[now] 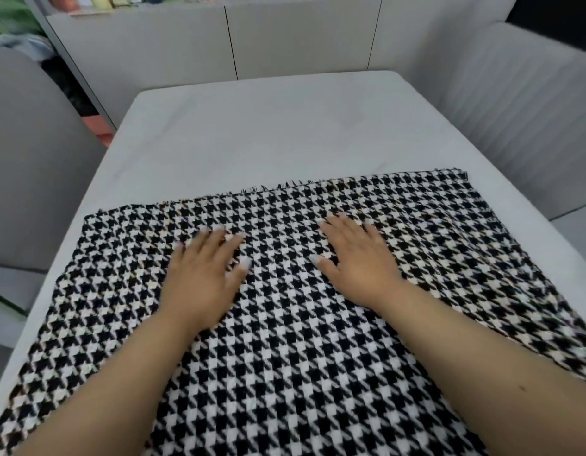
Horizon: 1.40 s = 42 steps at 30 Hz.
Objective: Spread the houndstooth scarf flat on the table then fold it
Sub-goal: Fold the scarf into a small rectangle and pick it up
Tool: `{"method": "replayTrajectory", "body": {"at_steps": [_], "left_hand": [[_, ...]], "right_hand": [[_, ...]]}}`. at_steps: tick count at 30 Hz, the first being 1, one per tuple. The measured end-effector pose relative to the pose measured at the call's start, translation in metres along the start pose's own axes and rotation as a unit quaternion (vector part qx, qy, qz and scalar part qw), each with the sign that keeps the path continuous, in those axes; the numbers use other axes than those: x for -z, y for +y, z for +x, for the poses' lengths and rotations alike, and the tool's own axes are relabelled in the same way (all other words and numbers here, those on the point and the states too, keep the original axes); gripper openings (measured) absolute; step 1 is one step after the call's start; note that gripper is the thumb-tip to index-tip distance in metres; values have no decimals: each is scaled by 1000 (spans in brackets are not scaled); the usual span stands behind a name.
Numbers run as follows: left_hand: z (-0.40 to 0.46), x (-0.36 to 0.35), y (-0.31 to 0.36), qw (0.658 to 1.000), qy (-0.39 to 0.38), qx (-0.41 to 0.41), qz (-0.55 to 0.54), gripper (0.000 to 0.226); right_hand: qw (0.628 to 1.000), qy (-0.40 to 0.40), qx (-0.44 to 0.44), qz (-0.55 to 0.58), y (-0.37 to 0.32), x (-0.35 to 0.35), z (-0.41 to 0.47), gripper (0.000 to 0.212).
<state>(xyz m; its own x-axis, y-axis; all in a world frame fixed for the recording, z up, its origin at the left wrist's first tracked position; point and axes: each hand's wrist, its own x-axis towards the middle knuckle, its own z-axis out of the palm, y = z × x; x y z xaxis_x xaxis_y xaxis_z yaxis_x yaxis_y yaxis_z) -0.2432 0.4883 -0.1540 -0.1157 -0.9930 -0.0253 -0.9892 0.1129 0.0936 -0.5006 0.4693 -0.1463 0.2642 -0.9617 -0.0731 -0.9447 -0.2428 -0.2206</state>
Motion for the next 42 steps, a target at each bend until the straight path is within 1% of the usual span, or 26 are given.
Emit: {"method": "replayTrajectory", "body": {"at_steps": [2,5,7,9,10,11,13,15,16,17,19,21,23,25,28,29,32,33,35,37,38,40,42], "left_hand": [[6,-1,-33,999,-14,45,26,70],[7,7,-72,991,-40,121,32,72],[0,13,-78,985,-67,156,41,76],[-9,19,-62,980,-69,185,30,79],[-15,20,-48,980,-62,187,25,79],[-23,19,-29,984,-49,170,19,79],[-50,12,19,995,-25,92,-12,75],[-84,0,60,998,-36,15,-40,72],[-100,-6,71,998,-50,-8,-33,72],[-112,-10,72,998,-58,-16,-18,73],[-127,-14,58,999,-48,4,3,78],[-134,-13,41,998,-41,39,2,80],[-138,-7,40,997,-54,64,-2,79],[-148,-3,58,995,-65,73,-17,76],[-174,-4,95,997,-70,33,-30,74],[-183,-6,103,997,-71,23,-27,76],[-202,-7,120,996,-54,53,-50,80],[-208,-6,129,996,-44,49,-65,78],[-222,-5,155,996,-31,2,-89,73],[-238,-13,173,995,-44,-41,-80,68],[-245,-17,174,995,-52,-50,-64,66],[-256,-23,160,997,-53,-33,-37,64],[-267,-24,134,998,-56,7,-24,67]], "right_hand": [[999,-15,-26,-45,25,1,-2,71],[994,-6,-99,-51,72,11,-9,69],[988,-20,-141,-63,100,17,-18,68],[980,-40,-175,-81,112,23,-31,70],[978,-44,-185,-80,110,25,-38,72],[979,-41,-188,-71,103,25,-48,73],[987,-21,-150,-49,83,21,-78,73],[994,-25,-99,-39,71,13,-115,71],[994,-34,-94,-49,77,10,-130,70],[992,-37,-108,-57,89,9,-141,72],[984,-26,-170,-56,121,15,-155,76],[971,-33,-233,-47,148,26,-165,69],[964,-57,-256,-46,158,35,-174,67],[965,-71,-243,-64,151,35,-188,68],[971,-69,-215,-73,141,24,-217,68],[970,-67,-226,-66,141,24,-225,69],[960,-59,-268,-59,136,31,-240,72],[963,-51,-256,-61,127,32,-244,77],[982,-32,-179,-43,94,27,-254,83],[993,-48,-104,-9,61,13,-270,78],[994,-63,-85,-4,52,5,-278,75],[995,-63,-81,-18,56,-6,-289,76],[994,-33,-99,-31,73,-9,-297,80]]}}
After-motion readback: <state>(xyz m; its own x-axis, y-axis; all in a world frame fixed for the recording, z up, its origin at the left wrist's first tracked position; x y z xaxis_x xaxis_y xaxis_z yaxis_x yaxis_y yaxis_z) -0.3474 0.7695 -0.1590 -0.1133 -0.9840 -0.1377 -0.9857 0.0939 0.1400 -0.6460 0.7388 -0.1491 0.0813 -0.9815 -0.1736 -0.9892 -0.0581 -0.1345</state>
